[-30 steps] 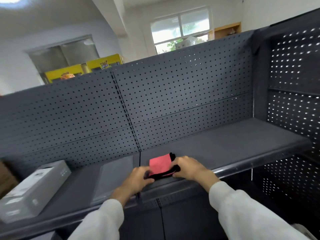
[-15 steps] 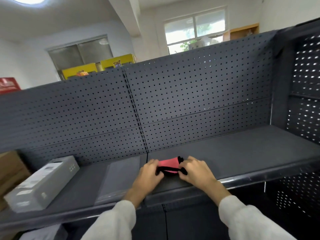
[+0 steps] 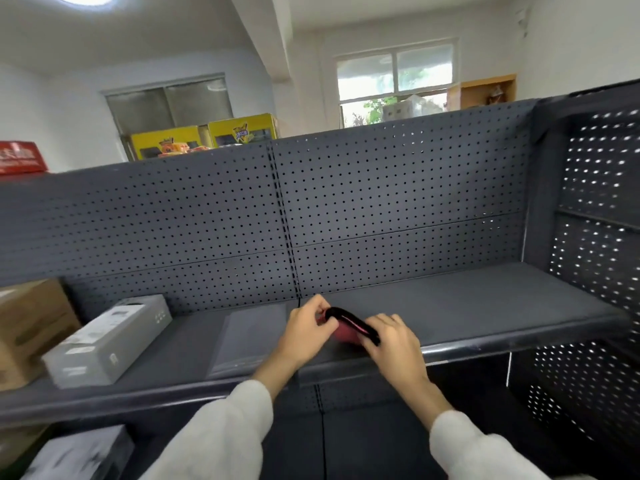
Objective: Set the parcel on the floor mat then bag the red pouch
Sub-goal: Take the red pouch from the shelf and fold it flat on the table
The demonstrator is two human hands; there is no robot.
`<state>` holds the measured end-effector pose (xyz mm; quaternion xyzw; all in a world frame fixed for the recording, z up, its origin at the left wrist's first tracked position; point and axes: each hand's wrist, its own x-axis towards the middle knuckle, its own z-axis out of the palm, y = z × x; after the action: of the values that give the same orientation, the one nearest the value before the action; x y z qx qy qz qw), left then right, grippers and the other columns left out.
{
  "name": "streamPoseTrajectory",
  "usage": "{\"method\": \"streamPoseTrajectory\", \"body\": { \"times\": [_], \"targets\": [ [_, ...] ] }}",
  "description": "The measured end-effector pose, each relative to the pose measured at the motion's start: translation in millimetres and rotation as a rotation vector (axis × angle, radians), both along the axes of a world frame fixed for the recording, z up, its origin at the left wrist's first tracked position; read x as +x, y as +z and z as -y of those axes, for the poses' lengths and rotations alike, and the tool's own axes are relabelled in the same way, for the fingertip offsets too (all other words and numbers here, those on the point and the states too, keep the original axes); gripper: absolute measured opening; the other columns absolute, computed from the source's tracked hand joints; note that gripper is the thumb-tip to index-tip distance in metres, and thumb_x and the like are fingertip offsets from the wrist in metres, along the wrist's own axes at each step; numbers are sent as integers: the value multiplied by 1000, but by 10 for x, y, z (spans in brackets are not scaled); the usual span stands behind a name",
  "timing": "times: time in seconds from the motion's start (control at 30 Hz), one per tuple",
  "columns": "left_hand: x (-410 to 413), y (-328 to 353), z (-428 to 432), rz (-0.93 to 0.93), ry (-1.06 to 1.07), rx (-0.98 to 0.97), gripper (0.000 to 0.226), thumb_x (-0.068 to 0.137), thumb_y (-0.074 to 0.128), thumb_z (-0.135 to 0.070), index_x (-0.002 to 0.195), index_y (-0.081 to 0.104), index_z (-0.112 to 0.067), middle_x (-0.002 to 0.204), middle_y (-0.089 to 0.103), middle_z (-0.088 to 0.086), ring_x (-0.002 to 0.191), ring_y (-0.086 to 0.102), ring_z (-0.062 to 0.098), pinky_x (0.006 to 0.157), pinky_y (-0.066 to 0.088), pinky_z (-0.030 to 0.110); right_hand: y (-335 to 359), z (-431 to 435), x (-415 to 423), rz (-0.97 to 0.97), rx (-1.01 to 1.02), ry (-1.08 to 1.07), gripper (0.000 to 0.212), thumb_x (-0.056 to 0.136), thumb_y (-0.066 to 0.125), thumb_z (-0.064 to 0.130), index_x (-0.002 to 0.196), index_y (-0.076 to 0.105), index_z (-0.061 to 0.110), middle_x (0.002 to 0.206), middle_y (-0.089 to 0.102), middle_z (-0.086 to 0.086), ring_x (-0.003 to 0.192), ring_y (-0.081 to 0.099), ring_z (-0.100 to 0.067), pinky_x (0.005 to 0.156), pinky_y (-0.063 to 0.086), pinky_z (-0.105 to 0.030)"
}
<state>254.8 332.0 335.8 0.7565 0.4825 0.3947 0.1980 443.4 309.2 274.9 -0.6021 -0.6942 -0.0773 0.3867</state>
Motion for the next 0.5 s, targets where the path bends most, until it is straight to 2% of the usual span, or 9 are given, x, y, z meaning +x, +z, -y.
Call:
{"method": "streamPoseTrajectory", "body": {
  "times": [0.1,0.17,0.2,0.27,0.33,0.4,0.5],
  "targets": [
    [-175,12,276,25,-20,10,8,88,65,-19,84,58,-18,81,69,-6,81,63,5,72,46,20,90,327,-77,62,30,-56,18,83,73,45,93,73,31,83,68,12,78,62,-17,53,47,-30],
    [-271,-8,479,76,-73,11,8,91,65,-20,88,59,-19,89,71,-5,90,65,5,80,47,18,142,523,-128,24,5,-85,21,85,70,49,93,72,30,77,69,9,68,66,-19,51,49,-31],
    [-312,-60,604,115,-101,-10,8,93,64,-20,89,57,-19,92,71,-4,93,65,6,82,47,17,139,654,-168,-41,-17,-65,20,86,69,47,93,70,29,73,70,7,65,67,-19,53,51,-32],
    [-389,-161,846,190,-127,-49,10,95,63,-21,89,54,-20,95,71,-1,93,65,9,82,46,18,123,901,-259,-289,-112,81,8,90,68,36,92,67,28,68,71,5,59,70,-12,52,57,-34],
    [-451,-289,1103,235,-121,-53,10,94,63,-21,89,55,-21,96,69,-1,94,65,10,84,47,22,60,1164,-344,-509,-213,210,4,92,67,24,96,66,26,78,74,1,62,74,-11,48,61,-39],
    [-552,-458,1401,263,-132,-83,9,94,64,-23,90,56,-22,95,69,-6,96,65,7,86,48,23,-74,1448,-417,-542,-258,228,7,92,67,21,97,67,26,84,74,0,68,75,-13,47,61,-39],
    [-676,-704,1768,268,-159,-146,9,94,65,-24,96,58,-19,96,69,-11,96,65,2,81,47,18,-331,1746,-450,-488,-283,194,7,90,70,22,94,69,28,79,74,4,69,73,-13,50,62,-39]
  ]
}}
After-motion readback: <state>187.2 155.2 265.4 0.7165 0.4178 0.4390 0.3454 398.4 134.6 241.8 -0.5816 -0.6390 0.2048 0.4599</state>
